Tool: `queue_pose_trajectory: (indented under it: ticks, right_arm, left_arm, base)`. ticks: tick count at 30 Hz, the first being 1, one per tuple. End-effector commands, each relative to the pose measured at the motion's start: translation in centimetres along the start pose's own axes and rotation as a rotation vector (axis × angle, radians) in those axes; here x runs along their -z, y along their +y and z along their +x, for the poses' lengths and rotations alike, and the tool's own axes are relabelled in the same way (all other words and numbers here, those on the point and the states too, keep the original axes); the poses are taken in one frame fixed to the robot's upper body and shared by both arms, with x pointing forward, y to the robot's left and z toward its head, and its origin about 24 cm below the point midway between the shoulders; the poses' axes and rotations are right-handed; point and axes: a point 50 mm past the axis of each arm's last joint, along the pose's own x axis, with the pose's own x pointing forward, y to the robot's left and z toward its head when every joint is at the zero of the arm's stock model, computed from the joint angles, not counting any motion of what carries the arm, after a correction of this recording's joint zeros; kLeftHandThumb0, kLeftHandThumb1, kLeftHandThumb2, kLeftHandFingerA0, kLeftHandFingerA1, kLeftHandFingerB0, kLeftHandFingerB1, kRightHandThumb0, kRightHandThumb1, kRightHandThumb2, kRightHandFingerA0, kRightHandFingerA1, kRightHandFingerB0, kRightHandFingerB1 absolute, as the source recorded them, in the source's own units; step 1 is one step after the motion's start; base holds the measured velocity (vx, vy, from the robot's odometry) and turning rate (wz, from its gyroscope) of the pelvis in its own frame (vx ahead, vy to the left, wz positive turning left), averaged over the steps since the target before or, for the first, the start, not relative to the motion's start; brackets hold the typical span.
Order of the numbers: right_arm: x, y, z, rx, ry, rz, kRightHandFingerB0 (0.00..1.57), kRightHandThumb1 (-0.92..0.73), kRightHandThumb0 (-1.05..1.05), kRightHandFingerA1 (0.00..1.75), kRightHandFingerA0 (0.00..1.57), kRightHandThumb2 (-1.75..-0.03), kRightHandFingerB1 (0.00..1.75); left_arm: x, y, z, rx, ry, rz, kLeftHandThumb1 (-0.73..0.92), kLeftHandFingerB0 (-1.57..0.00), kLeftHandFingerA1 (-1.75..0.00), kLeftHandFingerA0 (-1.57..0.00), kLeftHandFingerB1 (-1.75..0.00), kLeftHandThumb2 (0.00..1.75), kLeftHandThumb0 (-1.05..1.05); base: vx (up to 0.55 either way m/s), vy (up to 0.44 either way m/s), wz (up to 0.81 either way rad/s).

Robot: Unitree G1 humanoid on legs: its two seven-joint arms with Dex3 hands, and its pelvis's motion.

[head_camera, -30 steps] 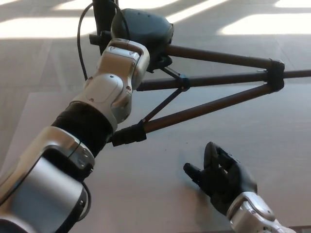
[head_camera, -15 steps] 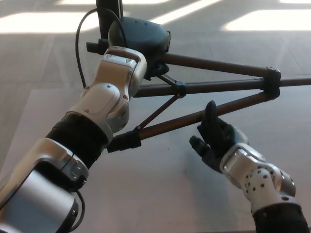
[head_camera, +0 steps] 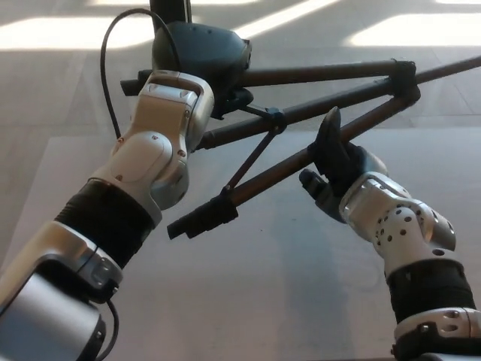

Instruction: Use both hands of the robot to pick up the tripod lying in the middle of the desk and make it stand upright on the desk

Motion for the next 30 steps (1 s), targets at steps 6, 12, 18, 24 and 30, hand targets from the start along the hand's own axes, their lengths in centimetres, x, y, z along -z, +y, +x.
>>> queue_pose_trajectory:
  ticks: [6,12,18,24,30]
  right_arm:
    - [-0.5,-1.7,0.7,0.14,-0.064,0.178,0.47,-0.7,-0.45,1.03,0.85,-0.61,0.51]
    - [-1.1,-1.1,1.0,0.229,-0.051,0.181,0.88,-0.44,-0.33,1.38,1.32,-0.92,0.8]
    - [-0.7,-1.7,1.1,0.12,0.023,0.064,0.7,-0.64,-0.42,1.67,0.86,-0.64,1.07]
    - [-0.8,-1.7,1.3,0.138,-0.005,-0.009,0.68,-0.7,-0.33,1.75,1.0,-0.72,1.67]
    - [-2.1,-3.4,1.3,0.174,0.022,0.022,0.8,-0.74,-0.41,1.75,1.08,-0.68,1.69]
  left_arm:
    - [-0.6,-0.4,-0.4,0.011,0.004,0.009,0.77,-0.67,-1.1,-0.73,-0.69,0.62,-0.33]
    - [-0.1,-0.4,-0.7,-0.002,0.014,0.002,0.7,-0.76,-1.19,-0.78,-0.81,0.64,-0.31]
    - [0.1,-0.4,-0.8,-0.029,0.005,0.006,0.72,-0.76,-1.5,-0.82,-1.03,0.66,-0.32]
    - [0.2,0.3,-0.7,-0.061,0.003,0.007,0.68,-0.76,-1.38,-0.82,-0.84,0.67,-0.31]
    - [0.9,0.5,-0.6,-0.036,0.024,-0.004,0.71,-0.76,-1.32,-0.8,-0.83,0.68,-0.31]
  base:
    - [0.0,0.0,0.0]
    - [0.0,0.0,0.0]
    - [0.0,0.0,0.0]
    - [0.0,0.0,0.0]
    - [0.0,0.0,0.0]
